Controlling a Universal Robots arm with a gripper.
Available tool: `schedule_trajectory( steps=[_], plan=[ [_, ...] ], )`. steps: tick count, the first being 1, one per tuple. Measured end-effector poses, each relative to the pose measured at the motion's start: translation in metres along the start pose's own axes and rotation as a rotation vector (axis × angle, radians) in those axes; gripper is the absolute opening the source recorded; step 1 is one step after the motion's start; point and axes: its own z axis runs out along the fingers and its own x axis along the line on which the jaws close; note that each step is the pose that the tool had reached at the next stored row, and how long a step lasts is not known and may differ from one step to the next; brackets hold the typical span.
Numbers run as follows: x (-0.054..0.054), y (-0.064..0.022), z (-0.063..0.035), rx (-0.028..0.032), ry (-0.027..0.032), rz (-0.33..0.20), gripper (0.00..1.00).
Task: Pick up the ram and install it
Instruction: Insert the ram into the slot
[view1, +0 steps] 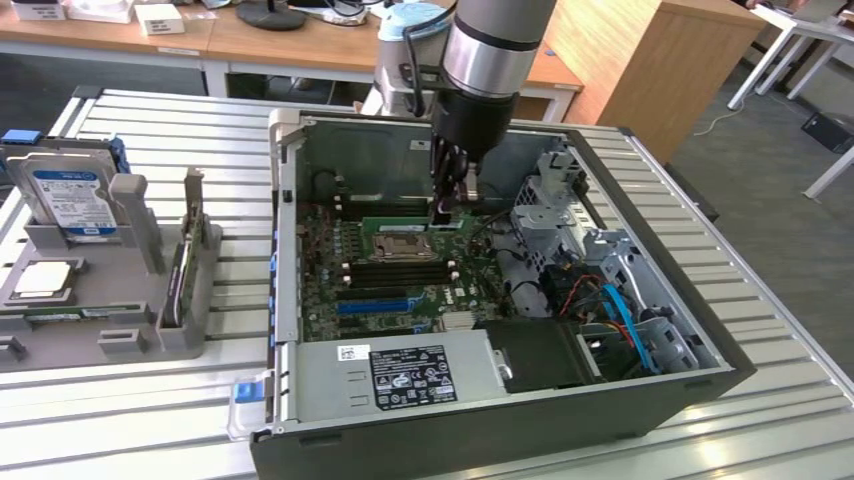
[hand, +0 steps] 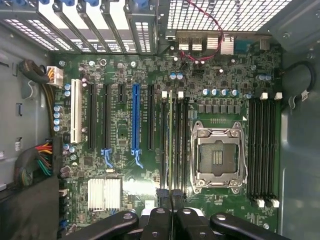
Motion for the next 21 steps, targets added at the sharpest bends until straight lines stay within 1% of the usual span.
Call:
schedule_trajectory(
  steps=[21],
  plan=[
    [0.000, 0.0001, 0.0199, 0.0000, 0.0000, 0.000, 0.12]
  ],
)
